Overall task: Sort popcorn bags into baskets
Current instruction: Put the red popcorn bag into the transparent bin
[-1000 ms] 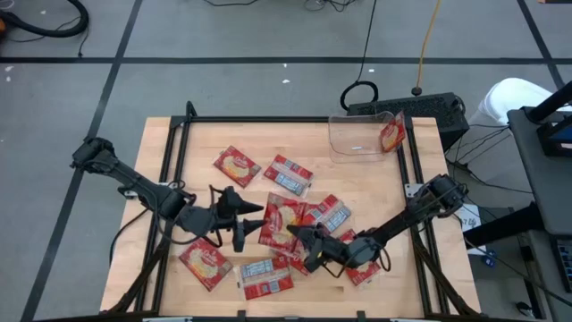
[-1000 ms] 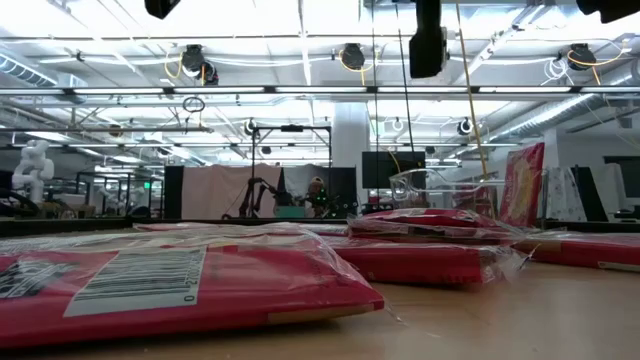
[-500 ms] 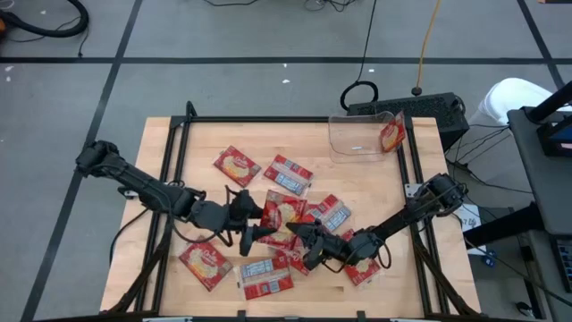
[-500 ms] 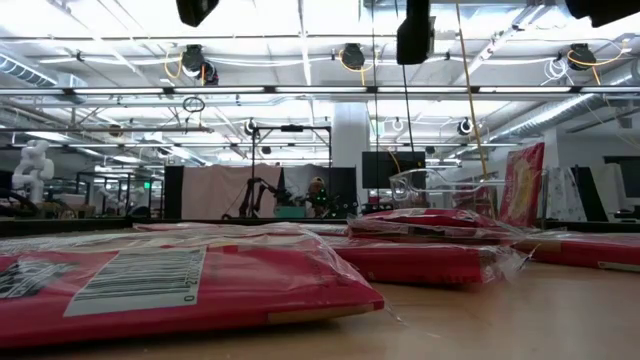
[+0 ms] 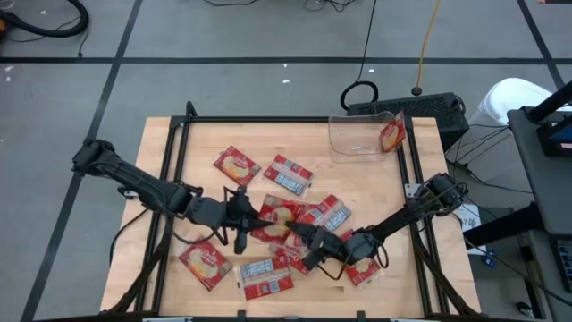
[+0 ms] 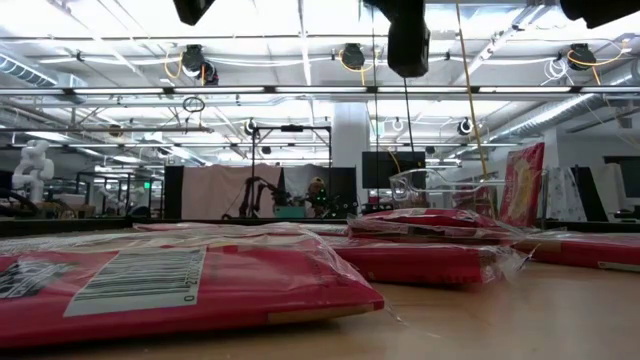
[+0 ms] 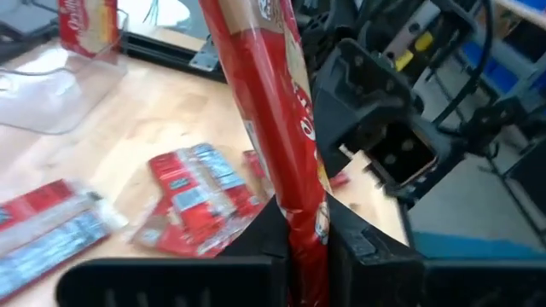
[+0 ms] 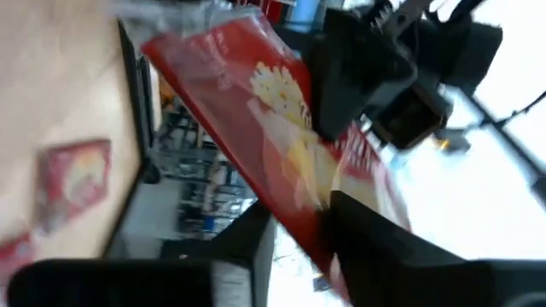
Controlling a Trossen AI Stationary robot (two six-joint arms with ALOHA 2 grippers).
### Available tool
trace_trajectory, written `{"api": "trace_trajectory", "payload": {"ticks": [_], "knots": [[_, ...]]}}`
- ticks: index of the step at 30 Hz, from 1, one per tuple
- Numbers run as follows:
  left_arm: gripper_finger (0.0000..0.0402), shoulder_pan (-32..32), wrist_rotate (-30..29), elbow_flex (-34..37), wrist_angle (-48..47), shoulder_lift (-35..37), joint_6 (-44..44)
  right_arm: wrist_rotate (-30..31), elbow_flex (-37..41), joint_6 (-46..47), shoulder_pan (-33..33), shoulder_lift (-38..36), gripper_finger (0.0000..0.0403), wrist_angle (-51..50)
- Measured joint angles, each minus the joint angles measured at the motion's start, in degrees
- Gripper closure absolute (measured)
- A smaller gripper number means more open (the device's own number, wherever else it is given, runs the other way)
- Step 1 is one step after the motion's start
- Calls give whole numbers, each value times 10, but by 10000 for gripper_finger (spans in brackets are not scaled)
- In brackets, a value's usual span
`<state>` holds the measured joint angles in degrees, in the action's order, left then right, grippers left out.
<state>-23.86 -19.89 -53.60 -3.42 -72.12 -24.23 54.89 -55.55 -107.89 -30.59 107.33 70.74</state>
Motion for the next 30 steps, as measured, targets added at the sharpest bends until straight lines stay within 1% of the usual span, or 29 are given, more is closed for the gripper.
{"api": "trace_trajectory", "payload": {"ticks": [4, 6, 8, 11, 13, 15, 16, 17, 19, 21, 23, 25, 28, 30], "knots": [[349, 15, -6, 0, -69, 40, 32, 11, 0, 146, 0, 0, 247, -5], [352, 22, -26, 0, -98, 56, 56, 20, 0, 253, 0, 0, 234, -11], [360, 26, -52, 0, -139, 67, 77, 32, 0, 385, 0, 0, 224, -19], [371, 31, -94, 0, -188, 66, 57, 56, 1, 560, -2, 0, 216, -37], [371, 32, -105, 0, -205, 56, 41, 73, 1, 666, -2, -3, 216, -52], [368, 30, -106, 0, -206, 40, 36, 67, 1, 765, -2, -22, 217, -110], [363, 28, -104, 0, -205, 30, 36, 51, 1, 820, -2, -37, 219, -153], [358, 26, -103, 0, -200, 20, 36, 21, 1, 876, -1, -56, 220, -201], [352, 22, -101, 0, -196, 0, 36, -58, 1, 984, 11, -97, 222, -292], [351, 19, -102, 0, -189, -19, 33, -144, 0, 1062, 28, -142, 223, -381], [354, 19, -101, 0, -182, -34, 28, -214, 0, 1090, 43, -178, 224, -446], [360, 19, -95, 0, -167, -46, 30, -256, 0, 1093, 51, -211, 224, -511], [362, 19, -63, 0, -133, -63, 54, -267, 0, 1102, 52, -256, 224, -593], [360, 19, -22, 0, -90, -78, 86, -275, 0, 1108, 54, -285, 224, -647]]}}
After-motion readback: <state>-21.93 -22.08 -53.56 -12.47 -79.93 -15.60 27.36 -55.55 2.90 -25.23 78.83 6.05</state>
